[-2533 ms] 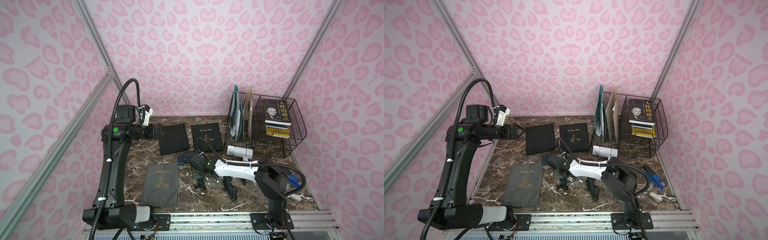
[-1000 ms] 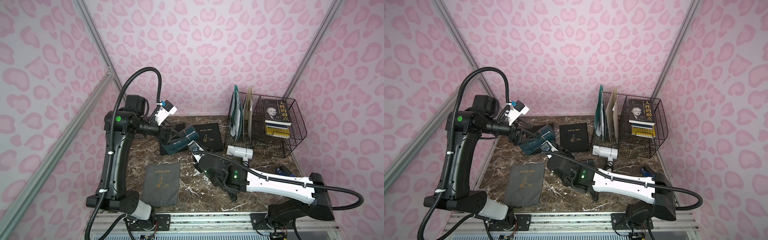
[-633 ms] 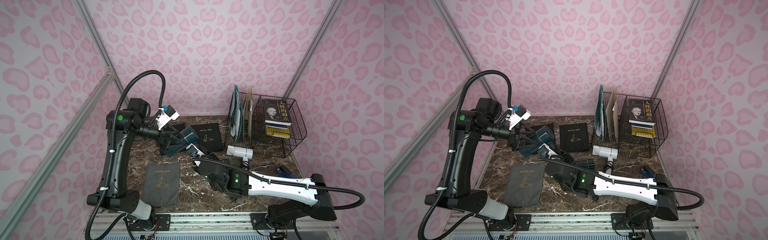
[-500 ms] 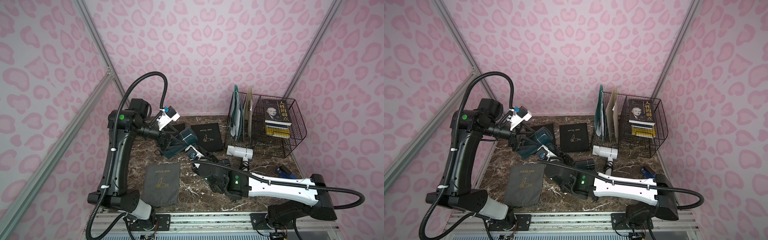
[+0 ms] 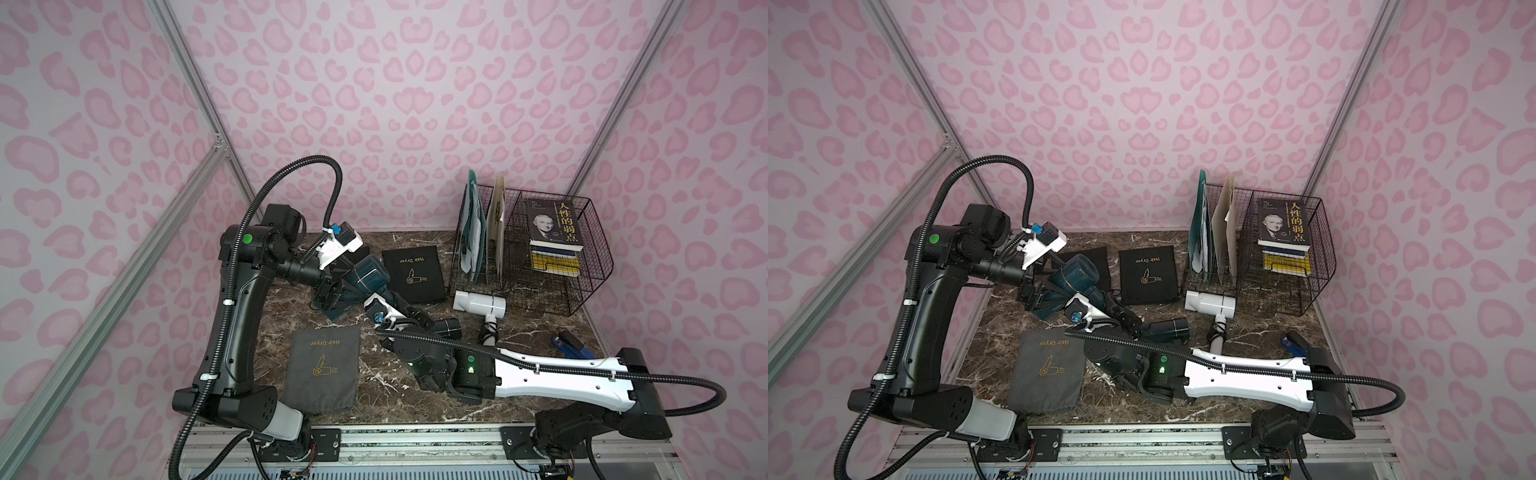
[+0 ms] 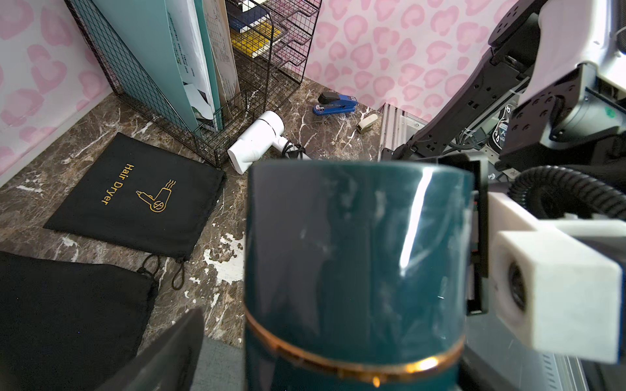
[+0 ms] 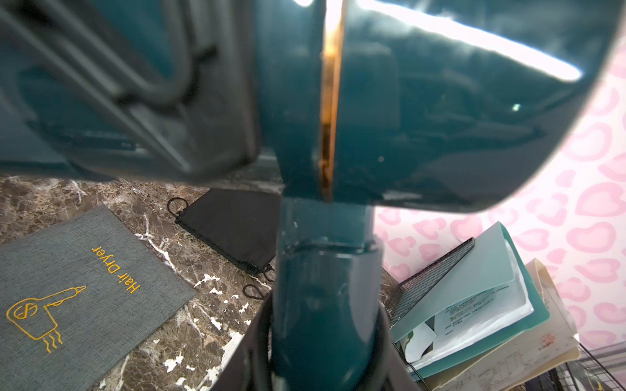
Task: Pack away hair dryers
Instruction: Pick up the hair dryer from the center of the board.
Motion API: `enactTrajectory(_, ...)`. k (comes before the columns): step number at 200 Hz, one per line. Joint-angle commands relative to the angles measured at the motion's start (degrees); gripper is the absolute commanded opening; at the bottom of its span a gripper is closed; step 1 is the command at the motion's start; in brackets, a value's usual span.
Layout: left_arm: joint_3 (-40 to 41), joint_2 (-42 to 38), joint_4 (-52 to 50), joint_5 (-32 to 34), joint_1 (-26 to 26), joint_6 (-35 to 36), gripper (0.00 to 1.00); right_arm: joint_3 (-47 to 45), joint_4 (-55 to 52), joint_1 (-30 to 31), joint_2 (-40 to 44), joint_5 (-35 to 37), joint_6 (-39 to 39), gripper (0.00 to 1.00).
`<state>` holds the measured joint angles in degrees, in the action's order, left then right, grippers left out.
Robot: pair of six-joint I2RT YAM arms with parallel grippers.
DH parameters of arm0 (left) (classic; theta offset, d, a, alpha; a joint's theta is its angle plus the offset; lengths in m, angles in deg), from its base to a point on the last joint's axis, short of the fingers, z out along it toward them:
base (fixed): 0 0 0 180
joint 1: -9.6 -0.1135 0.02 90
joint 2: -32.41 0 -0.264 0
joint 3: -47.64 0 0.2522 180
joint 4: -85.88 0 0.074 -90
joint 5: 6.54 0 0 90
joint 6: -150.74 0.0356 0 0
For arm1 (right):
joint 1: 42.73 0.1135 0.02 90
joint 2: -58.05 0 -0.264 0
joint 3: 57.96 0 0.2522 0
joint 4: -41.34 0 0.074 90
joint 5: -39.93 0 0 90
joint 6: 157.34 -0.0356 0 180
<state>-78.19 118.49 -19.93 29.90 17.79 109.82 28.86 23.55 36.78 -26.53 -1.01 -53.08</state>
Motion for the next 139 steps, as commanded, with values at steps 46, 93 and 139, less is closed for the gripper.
enactTrajectory(46,2.83,-0.92,-12.79,0.52,1.58,1.29,0.8,0.6,5.35,0.69,-1.31,2.79,1.93,0.0)
enactTrajectory(93,3.4,-0.97,-12.75,0.86,1.79,0.76,0.11,0.6,4.86,0.71,-1.18,3.0,1.31,0.21)
enactTrajectory(139,2.06,-0.74,-12.8,0.19,1.73,0.17,0.02,1.39,0.22,0.65,-0.92,1.75,-2.06,0.64)
